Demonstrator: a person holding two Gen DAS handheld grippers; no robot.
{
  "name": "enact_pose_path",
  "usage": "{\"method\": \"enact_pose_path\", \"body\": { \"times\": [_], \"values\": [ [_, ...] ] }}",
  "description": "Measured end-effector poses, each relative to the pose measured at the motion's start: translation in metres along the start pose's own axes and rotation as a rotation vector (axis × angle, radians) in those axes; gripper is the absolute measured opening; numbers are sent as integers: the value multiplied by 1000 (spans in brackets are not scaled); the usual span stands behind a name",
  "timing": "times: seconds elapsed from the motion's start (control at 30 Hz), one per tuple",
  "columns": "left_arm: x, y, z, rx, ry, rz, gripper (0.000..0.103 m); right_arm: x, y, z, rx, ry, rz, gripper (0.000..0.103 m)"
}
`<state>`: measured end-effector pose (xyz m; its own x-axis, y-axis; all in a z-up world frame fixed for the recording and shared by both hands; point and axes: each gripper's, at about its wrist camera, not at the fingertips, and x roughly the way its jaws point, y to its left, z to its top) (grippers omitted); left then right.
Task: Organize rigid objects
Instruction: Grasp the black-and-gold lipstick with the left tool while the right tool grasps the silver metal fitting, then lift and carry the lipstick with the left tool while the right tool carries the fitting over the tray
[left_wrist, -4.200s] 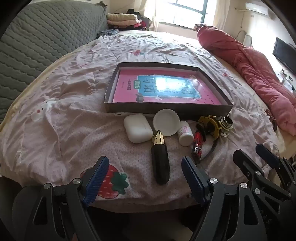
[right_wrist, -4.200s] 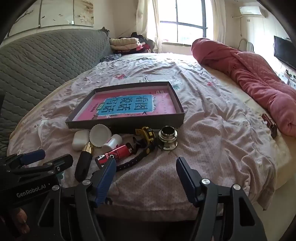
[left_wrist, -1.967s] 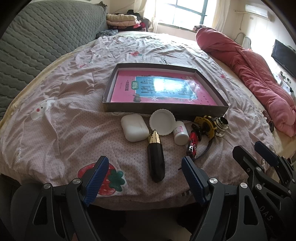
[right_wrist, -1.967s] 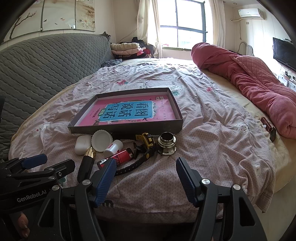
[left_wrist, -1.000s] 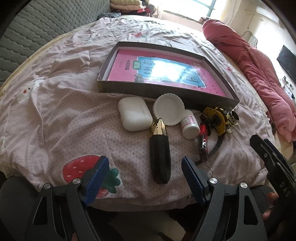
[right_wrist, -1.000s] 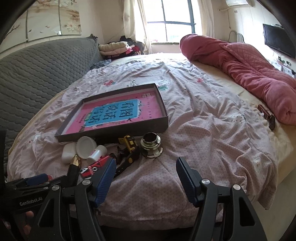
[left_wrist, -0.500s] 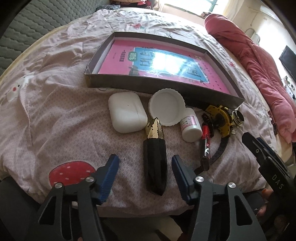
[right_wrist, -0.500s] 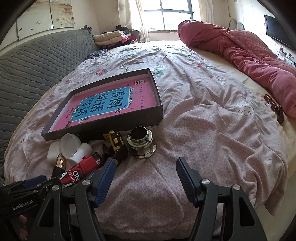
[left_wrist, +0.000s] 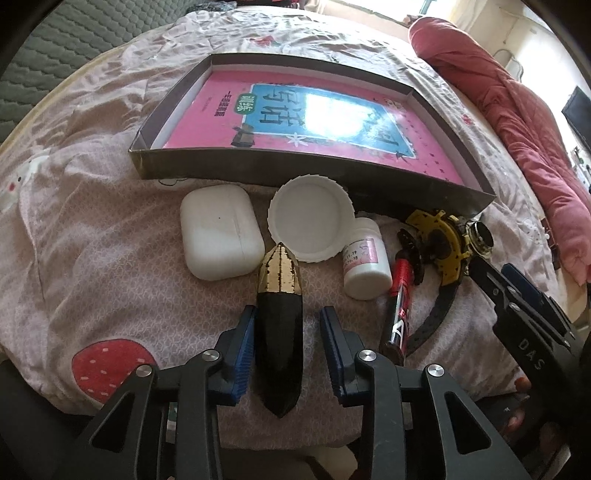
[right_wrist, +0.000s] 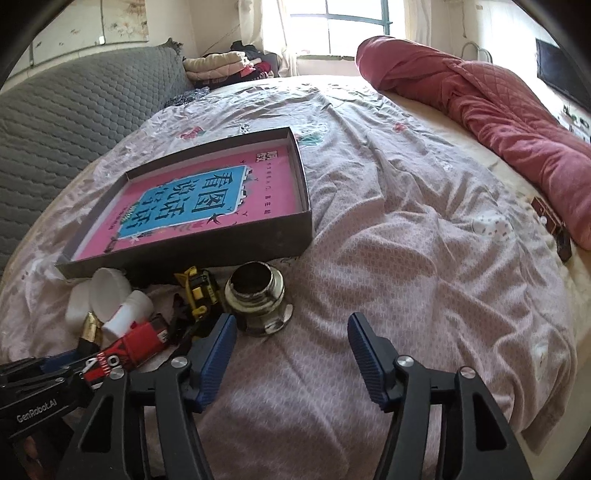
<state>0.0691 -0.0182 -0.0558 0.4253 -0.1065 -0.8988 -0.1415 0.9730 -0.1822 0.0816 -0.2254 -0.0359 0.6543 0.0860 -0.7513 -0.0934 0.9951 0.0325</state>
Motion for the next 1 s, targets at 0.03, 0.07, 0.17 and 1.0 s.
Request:
{"method": "enact_pose_path", "body": {
  "times": [0.03, 0.07, 0.17, 1.0],
  "values": [
    [1, 1, 1, -4, -1, -2, 34, 2, 1, 1, -9, 2, -2, 59],
    [2, 2, 2, -8, -2, -5, 33, 5, 2, 2, -20, 6, -1, 58],
    [4, 4, 5, -17, -5, -13, 31, 13, 7, 4, -54, 11, 6, 55],
    [-3, 15, -4, -8, -61, -57, 24, 8, -11, 19, -1, -125, 89, 42]
  ]
}}
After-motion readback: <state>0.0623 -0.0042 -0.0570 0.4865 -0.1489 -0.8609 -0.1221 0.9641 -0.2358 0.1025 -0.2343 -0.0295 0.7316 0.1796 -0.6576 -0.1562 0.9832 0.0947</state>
